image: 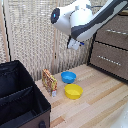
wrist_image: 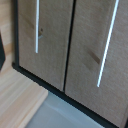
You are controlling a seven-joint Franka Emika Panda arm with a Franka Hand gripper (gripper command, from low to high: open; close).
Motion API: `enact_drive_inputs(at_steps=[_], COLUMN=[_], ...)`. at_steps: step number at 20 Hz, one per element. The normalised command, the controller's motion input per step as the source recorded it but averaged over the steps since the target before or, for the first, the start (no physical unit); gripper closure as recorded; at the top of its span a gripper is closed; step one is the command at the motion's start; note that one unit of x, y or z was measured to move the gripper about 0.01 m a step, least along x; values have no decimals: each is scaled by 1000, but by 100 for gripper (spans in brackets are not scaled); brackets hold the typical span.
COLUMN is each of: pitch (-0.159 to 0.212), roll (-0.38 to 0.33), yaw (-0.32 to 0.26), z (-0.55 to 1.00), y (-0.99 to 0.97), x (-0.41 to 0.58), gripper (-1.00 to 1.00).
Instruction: Locate and clasp the grip of the topmost drawer. Steadily and circumspectly yank the drawer open. Discover and seize the nutrition bar using your clamp. Deposit the nutrition bar in the accessible drawer. Unclench the nutrition bar.
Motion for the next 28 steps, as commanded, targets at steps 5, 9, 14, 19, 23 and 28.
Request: enact_drive_inputs(at_steps=[5, 9, 14, 19, 23, 28], pitch=[-74, -93, -51, 0, 0, 11], roll=[-61, -1, -12, -164, -332, -259], yaw=[-55, -23, -36, -51, -32, -6], z=[236, 75, 57, 19, 39, 4], y=[-599, -654, -697, -674, -531, -457], x=[-41, 0, 0, 22, 92, 119], gripper=[-100, -100, -100, -100, -100, -100])
